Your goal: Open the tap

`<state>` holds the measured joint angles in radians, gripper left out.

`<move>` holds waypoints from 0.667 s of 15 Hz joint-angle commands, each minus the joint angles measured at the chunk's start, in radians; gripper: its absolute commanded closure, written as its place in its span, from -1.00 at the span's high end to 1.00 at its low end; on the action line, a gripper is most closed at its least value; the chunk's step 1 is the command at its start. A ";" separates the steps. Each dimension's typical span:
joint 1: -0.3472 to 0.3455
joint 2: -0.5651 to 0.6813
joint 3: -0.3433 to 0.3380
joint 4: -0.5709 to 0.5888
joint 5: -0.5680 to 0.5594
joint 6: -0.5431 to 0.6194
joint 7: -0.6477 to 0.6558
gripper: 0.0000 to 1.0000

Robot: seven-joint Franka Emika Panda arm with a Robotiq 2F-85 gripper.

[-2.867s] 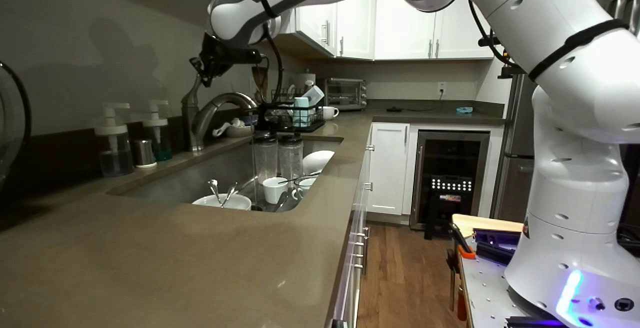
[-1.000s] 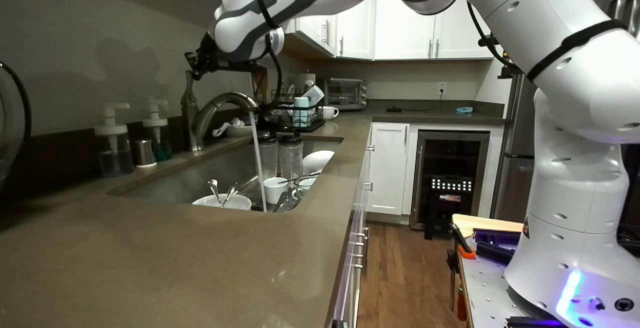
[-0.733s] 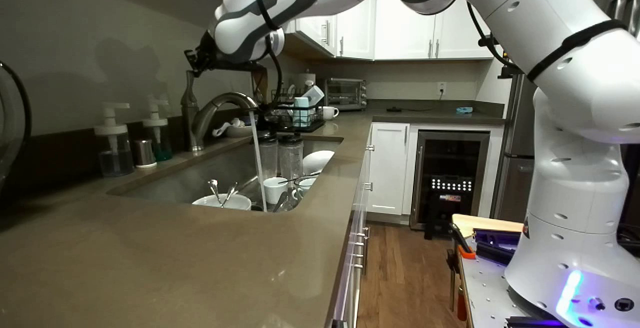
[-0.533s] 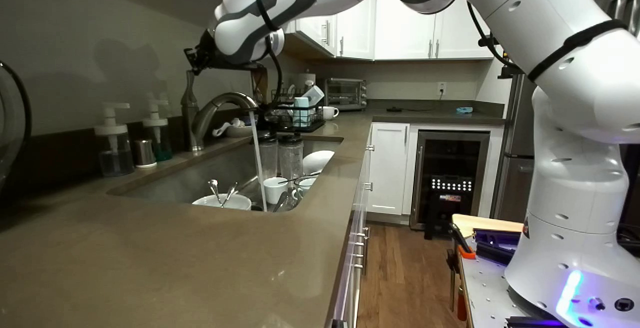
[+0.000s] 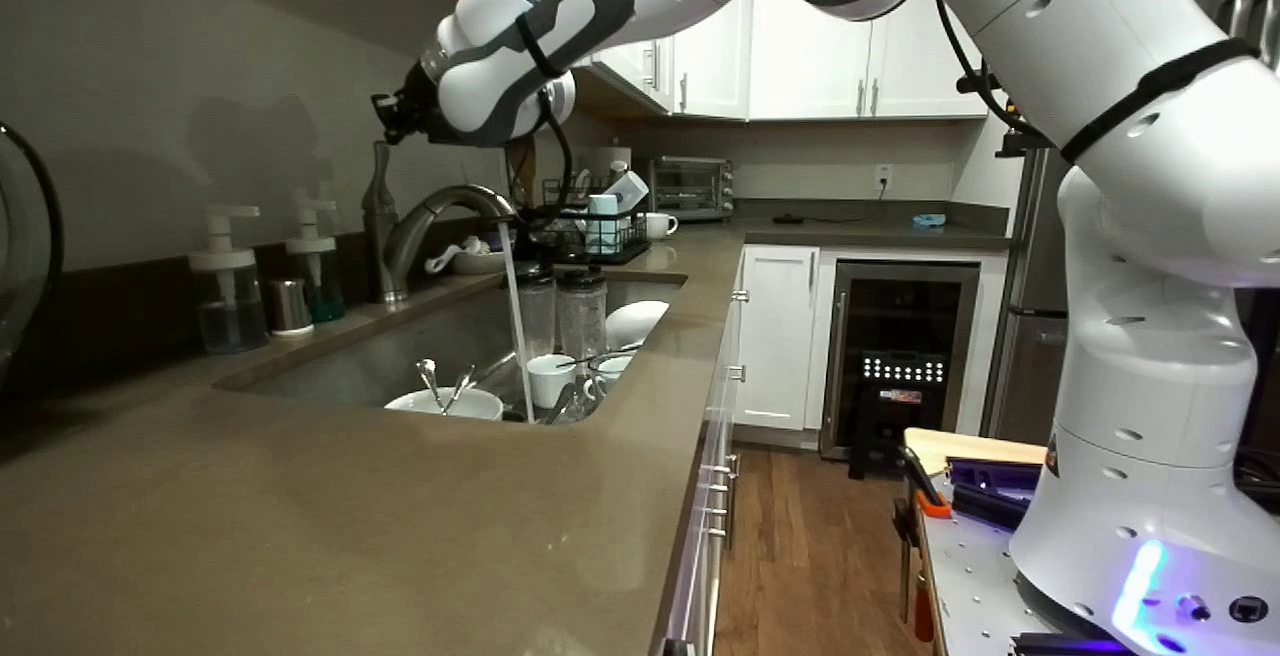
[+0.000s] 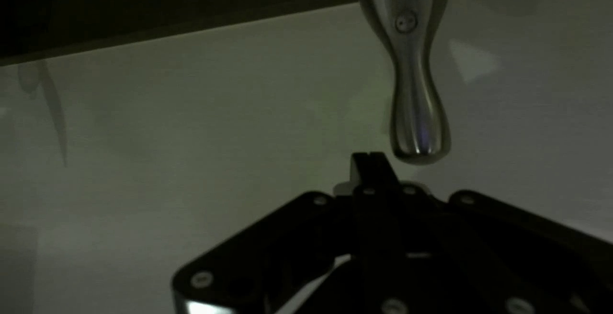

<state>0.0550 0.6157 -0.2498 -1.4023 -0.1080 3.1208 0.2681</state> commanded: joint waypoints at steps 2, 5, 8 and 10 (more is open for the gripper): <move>0.041 -0.102 -0.046 -0.169 -0.007 0.065 0.018 -0.93; 0.063 -0.165 -0.069 -0.263 -0.014 0.082 0.010 -0.93; 0.101 -0.226 -0.111 -0.350 -0.015 0.107 0.012 -0.93; 0.131 -0.269 -0.145 -0.406 -0.019 0.112 0.009 -0.93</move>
<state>0.1357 0.4417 -0.3453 -1.6801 -0.1080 3.2034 0.2692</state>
